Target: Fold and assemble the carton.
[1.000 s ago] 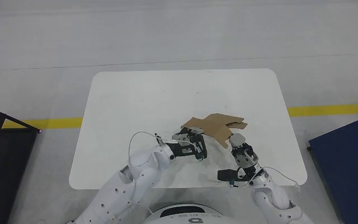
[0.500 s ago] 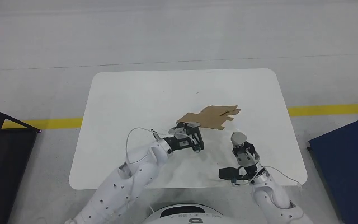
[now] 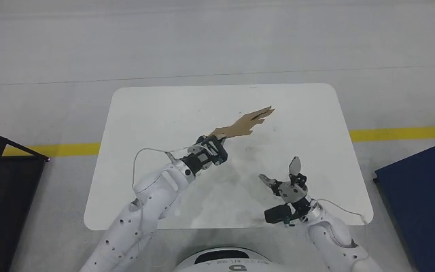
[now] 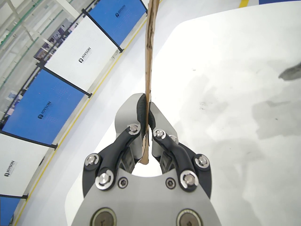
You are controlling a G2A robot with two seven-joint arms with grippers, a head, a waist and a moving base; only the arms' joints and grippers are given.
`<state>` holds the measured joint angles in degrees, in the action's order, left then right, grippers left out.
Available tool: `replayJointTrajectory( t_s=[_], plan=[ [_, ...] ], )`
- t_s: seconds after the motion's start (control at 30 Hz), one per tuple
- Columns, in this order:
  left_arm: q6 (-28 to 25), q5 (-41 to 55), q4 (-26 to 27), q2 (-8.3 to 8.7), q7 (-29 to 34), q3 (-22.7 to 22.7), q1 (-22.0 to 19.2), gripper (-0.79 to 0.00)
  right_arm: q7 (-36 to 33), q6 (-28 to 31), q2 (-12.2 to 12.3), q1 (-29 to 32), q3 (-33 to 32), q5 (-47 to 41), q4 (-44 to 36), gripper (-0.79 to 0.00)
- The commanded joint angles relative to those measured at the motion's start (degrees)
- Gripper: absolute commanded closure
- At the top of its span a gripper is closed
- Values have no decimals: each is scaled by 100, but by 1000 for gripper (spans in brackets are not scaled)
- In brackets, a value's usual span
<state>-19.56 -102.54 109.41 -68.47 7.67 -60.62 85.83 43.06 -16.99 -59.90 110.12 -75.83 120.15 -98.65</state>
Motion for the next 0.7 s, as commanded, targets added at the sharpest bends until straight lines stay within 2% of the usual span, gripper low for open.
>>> replayJointTrajectory(
  t_s=[0.0, 0.07, 0.13, 0.3, 0.33, 0.6, 0.63, 0.67],
  plan=[
    [-934, 2150, -206, -5, 128, -182, -82, 0, 541, 946, 39, -99, -73, -318, 80, -785],
    [-1561, 3478, -417, 6, 435, -388, -214, 0, 832, 1421, 66, -185, -131, -509, 153, -785],
    [-1962, 4552, -611, 27, 822, -565, -374, 0, 1018, 1691, 83, -225, -177, -632, 198, -785],
    [-2332, 6357, -896, 104, 1486, -952, -630, 0, 1457, 2149, 119, -256, -284, -925, 288, -785],
    [-2250, 6462, -899, 126, 1589, -1074, -654, 0, 1510, 2192, 125, -257, -305, -958, 301, -785],
    [-2250, 6462, -899, 126, 1589, -1074, -654, 0, 1541, 2224, 131, -251, -329, -979, 315, -785],
    [-2250, 6544, -895, 122, 1546, -1063, -636, 0, 1541, 2224, 131, -251, -329, -979, 315, -785],
    [-2328, 7027, -912, 114, 1405, -1032, -560, 0, 1541, 2224, 131, -251, -329, -979, 315, -785]
  ],
)
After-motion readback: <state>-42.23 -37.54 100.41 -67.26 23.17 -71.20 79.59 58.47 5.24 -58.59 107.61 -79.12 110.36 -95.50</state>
